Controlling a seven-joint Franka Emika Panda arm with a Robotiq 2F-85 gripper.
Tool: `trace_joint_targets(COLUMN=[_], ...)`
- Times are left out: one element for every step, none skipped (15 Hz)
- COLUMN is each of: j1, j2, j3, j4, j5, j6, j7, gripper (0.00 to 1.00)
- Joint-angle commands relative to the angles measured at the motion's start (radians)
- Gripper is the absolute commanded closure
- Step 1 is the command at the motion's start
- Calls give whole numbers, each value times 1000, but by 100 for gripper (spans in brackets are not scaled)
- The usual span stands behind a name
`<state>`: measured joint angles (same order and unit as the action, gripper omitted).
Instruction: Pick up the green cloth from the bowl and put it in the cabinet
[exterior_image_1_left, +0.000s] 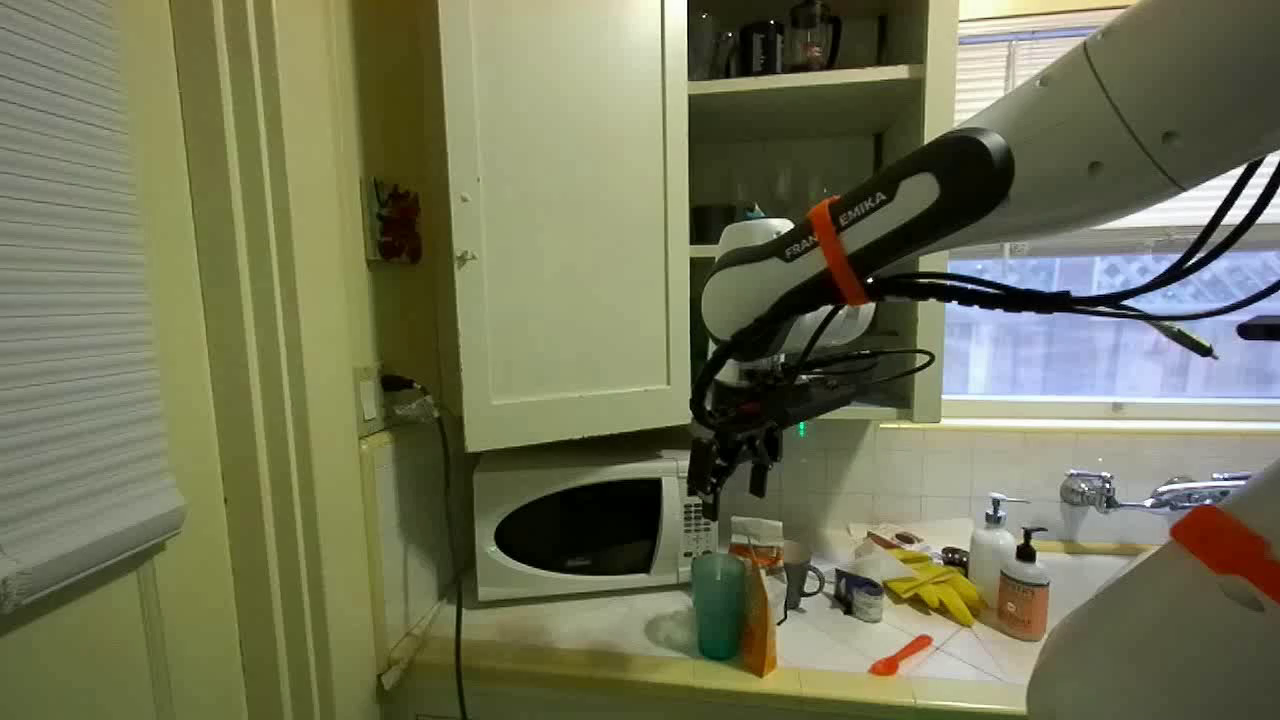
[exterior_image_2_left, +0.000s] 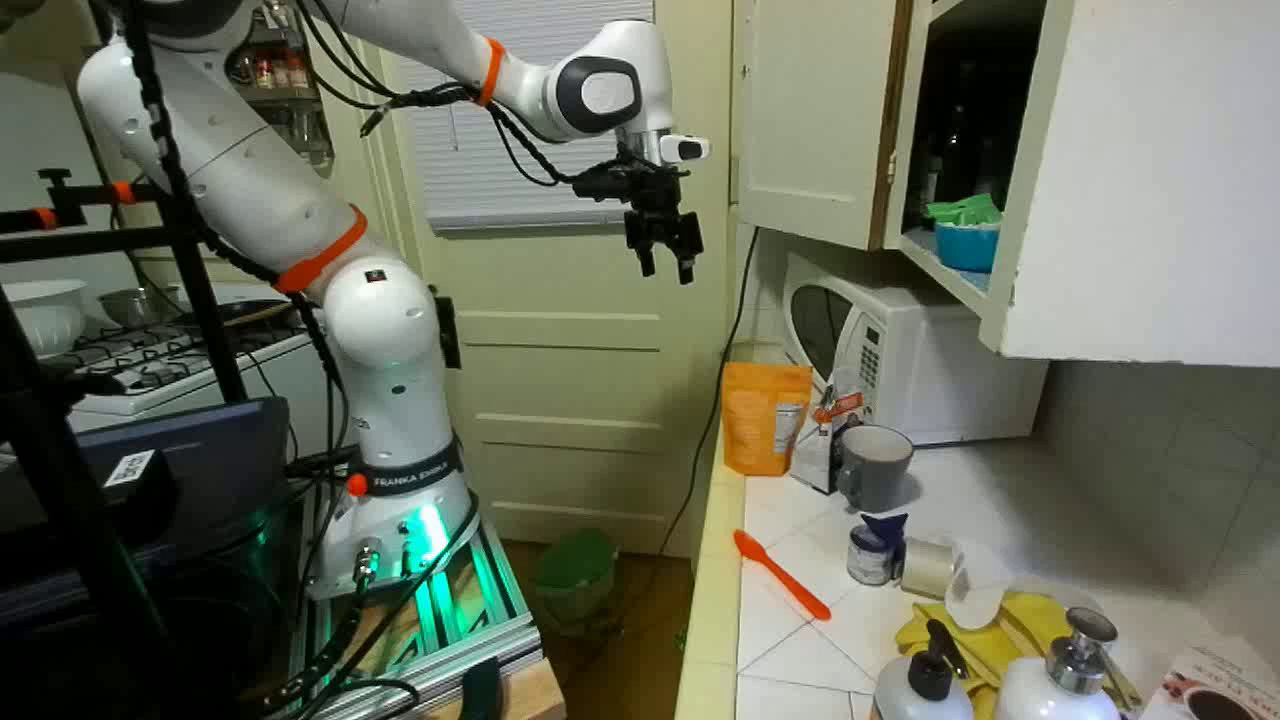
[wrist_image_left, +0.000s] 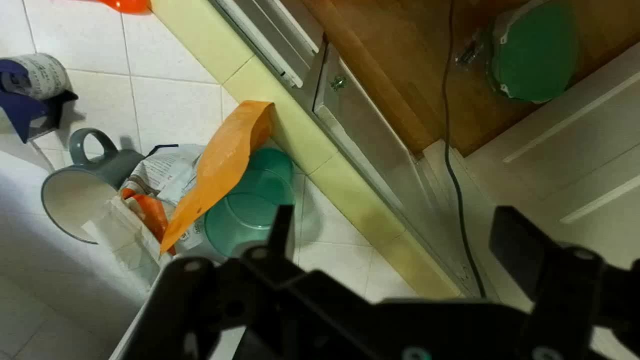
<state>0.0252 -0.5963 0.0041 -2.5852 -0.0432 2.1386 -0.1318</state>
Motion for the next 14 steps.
trace_joint_targets(j1=[6,6,-3,-13,-44,-71,-101,-134,-161,-189,-211,-226,-244,-257], j2=[0,0,3,4,0,-4,-6,-2,7,22,39,66,93,123], j3=[-5,-5,-3,-8,-8,-16,-22,-35,-45,-54,-62,-70,-68,-67], j4=[2,2,7,12,20,31,43,61,79,102,119,145,168,188], j5=[-3,-3,-18,-26,-62,-95,-136,-179,-220,-265,-303,-335,-378,-417], j6=[-3,-3,0,2,9,15,23,40,61,90,122,156,189,226], j7=[3,3,5,7,19,27,36,38,37,36,35,28,32,28], gripper=[0,0,0,0,0,0,0,0,0,0,0,0,0,0])
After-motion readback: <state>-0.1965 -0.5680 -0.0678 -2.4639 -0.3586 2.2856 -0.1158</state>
